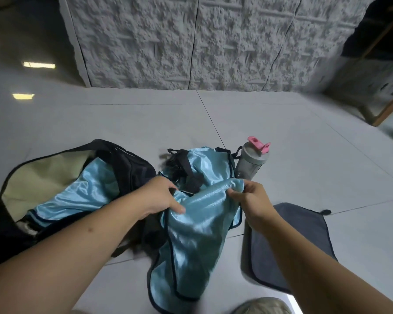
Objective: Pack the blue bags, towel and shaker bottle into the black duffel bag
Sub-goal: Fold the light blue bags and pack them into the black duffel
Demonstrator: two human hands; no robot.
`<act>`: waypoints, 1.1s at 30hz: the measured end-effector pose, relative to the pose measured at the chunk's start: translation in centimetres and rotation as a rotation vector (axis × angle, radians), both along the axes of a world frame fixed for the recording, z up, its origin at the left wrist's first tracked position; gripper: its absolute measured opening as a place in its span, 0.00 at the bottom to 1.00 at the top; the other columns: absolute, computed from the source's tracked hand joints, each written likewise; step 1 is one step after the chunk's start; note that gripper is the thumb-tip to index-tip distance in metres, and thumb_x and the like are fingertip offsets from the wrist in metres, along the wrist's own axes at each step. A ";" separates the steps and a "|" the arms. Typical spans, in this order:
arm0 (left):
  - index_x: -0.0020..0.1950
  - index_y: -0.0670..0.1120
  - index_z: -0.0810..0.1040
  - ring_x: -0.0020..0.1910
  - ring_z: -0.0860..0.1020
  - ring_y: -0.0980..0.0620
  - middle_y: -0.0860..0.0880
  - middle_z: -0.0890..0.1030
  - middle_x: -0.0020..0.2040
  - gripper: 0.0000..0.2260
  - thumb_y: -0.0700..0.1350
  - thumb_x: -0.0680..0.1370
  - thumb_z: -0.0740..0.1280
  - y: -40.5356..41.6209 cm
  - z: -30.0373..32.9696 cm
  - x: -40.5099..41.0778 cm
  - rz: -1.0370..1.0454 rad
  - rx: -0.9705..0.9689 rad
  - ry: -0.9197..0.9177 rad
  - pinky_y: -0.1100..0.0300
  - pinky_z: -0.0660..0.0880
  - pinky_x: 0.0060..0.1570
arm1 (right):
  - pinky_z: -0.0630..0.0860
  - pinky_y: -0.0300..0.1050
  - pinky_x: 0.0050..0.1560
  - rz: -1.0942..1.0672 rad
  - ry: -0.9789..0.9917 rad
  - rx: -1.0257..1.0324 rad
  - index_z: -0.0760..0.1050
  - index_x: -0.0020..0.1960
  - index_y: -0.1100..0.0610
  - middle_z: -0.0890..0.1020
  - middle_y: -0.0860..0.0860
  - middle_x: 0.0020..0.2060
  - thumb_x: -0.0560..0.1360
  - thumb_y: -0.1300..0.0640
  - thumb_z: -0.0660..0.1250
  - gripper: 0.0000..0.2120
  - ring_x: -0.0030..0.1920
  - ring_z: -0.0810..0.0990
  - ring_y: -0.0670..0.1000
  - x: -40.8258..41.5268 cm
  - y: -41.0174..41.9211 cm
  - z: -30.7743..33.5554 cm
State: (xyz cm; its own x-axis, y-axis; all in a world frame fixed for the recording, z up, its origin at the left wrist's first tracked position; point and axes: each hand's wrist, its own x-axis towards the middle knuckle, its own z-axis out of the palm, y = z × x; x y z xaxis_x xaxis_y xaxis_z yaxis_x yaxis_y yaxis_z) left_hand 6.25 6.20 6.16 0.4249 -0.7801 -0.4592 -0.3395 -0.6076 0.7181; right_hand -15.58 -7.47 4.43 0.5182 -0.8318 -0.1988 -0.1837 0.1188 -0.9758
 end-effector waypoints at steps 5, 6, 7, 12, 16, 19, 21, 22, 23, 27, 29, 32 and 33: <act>0.47 0.44 0.85 0.38 0.76 0.53 0.47 0.83 0.45 0.17 0.50 0.65 0.83 0.3 2.3 0.5 -0.028 -0.085 -0.266 0.63 0.68 0.35 | 0.82 0.55 0.52 0.004 -0.011 -0.048 0.84 0.51 0.67 0.87 0.63 0.46 0.79 0.71 0.68 0.06 0.44 0.85 0.58 -0.1 0.6 2.0; 0.51 0.43 0.85 0.40 0.76 0.54 0.45 0.83 0.47 0.20 0.52 0.65 0.83 0.4 2.7 0.6 -0.040 -0.104 -0.303 0.64 0.68 0.35 | 0.81 0.56 0.52 -0.012 -0.023 -0.055 0.83 0.51 0.68 0.87 0.62 0.45 0.79 0.71 0.67 0.06 0.44 0.84 0.58 -0.2 0.6 2.2; 0.51 0.43 0.85 0.41 0.76 0.54 0.45 0.82 0.48 0.21 0.54 0.66 0.82 0.5 3.0 0.7 -0.053 -0.157 -0.330 0.64 0.69 0.36 | 0.81 0.58 0.53 -0.027 -0.041 -0.063 0.83 0.51 0.68 0.86 0.63 0.44 0.79 0.71 0.66 0.06 0.44 0.84 0.59 -0.3 0.6 2.4; 0.45 0.46 0.85 0.48 0.81 0.49 0.50 0.84 0.47 0.12 0.53 0.70 0.80 0.7 4.9 0.6 0.008 -0.446 -0.358 0.50 0.77 0.53 | 0.82 0.61 0.51 -0.014 -0.147 -0.064 0.83 0.52 0.65 0.85 0.66 0.43 0.81 0.69 0.64 0.08 0.44 0.84 0.62 -0.7 0.6 3.5; 0.40 0.46 0.81 0.33 0.77 0.52 0.50 0.81 0.34 0.10 0.49 0.74 0.78 0.6 6.5 0.3 -0.009 -0.512 -0.159 0.56 0.73 0.38 | 0.82 0.46 0.45 0.027 -0.234 -0.045 0.81 0.47 0.63 0.86 0.55 0.39 0.82 0.71 0.62 0.11 0.40 0.85 0.51 -0.7 0.3 5.7; 0.41 0.48 0.82 0.36 0.80 0.54 0.52 0.83 0.36 0.07 0.47 0.77 0.75 0.8 7.6 0.2 -0.043 -0.508 -0.003 0.58 0.75 0.42 | 0.80 0.38 0.35 0.060 -0.284 0.071 0.79 0.40 0.62 0.84 0.50 0.31 0.81 0.74 0.59 0.17 0.32 0.83 0.46 -1.5 -0.4 6.8; 0.46 0.48 0.84 0.43 0.84 0.58 0.52 0.87 0.43 0.02 0.44 0.78 0.73 0.9 7.8 0.1 -0.057 -0.494 0.179 0.64 0.76 0.48 | 0.84 0.45 0.40 0.099 -0.292 0.143 0.82 0.48 0.67 0.86 0.58 0.39 0.81 0.72 0.61 0.11 0.39 0.86 0.54 -1.9 -0.9 7.2; 0.50 0.47 0.85 0.47 0.84 0.60 0.52 0.88 0.48 0.02 0.44 0.79 0.73 0.9 7.7 -0.1 -0.054 -0.472 0.255 0.67 0.75 0.51 | 0.85 0.48 0.44 0.098 -0.292 0.170 0.81 0.53 0.68 0.86 0.61 0.42 0.80 0.70 0.62 0.09 0.41 0.87 0.57 -2.1 -1.0 7.3; 0.52 0.46 0.85 0.52 0.84 0.59 0.52 0.88 0.50 0.04 0.44 0.79 0.73 0.7 7.4 -0.2 -0.042 -0.450 0.309 0.67 0.75 0.56 | 0.85 0.50 0.44 0.087 -0.271 0.191 0.80 0.55 0.68 0.86 0.62 0.43 0.80 0.69 0.63 0.08 0.42 0.86 0.59 -2.2 -1.2 7.2; 0.51 0.48 0.85 0.57 0.83 0.51 0.54 0.88 0.49 0.09 0.50 0.73 0.78 -0.3 4.8 0.6 0.073 -0.382 0.395 0.50 0.71 0.70 | 0.84 0.52 0.45 0.036 -0.147 0.208 0.82 0.52 0.68 0.86 0.64 0.42 0.79 0.68 0.66 0.06 0.41 0.85 0.59 -1.8 -1.2 6.2; 0.53 0.48 0.85 0.60 0.82 0.48 0.48 0.87 0.54 0.19 0.55 0.67 0.81 -0.6 3.6 0.8 0.122 -0.339 0.352 0.46 0.72 0.70 | 0.81 0.48 0.39 0.002 -0.083 0.171 0.81 0.47 0.68 0.83 0.62 0.37 0.79 0.68 0.68 0.04 0.37 0.81 0.57 -1.3 -1.1 5.3; 0.53 0.49 0.86 0.60 0.83 0.48 0.49 0.87 0.54 0.29 0.63 0.58 0.81 -0.9 2.0 1.3 0.123 -0.297 0.306 0.45 0.74 0.69 | 0.74 0.43 0.31 -0.048 -0.022 0.147 0.79 0.42 0.65 0.77 0.57 0.30 0.79 0.67 0.69 0.07 0.32 0.74 0.54 -0.7 -1.1 4.0; 0.53 0.49 0.86 0.59 0.83 0.48 0.49 0.88 0.53 0.30 0.63 0.57 0.81 -1.0 1.6 1.5 0.123 -0.296 0.298 0.44 0.75 0.68 | 0.76 0.43 0.31 -0.056 -0.017 0.139 0.81 0.43 0.65 0.80 0.57 0.31 0.79 0.67 0.69 0.06 0.32 0.77 0.54 -0.5 -1.1 4.1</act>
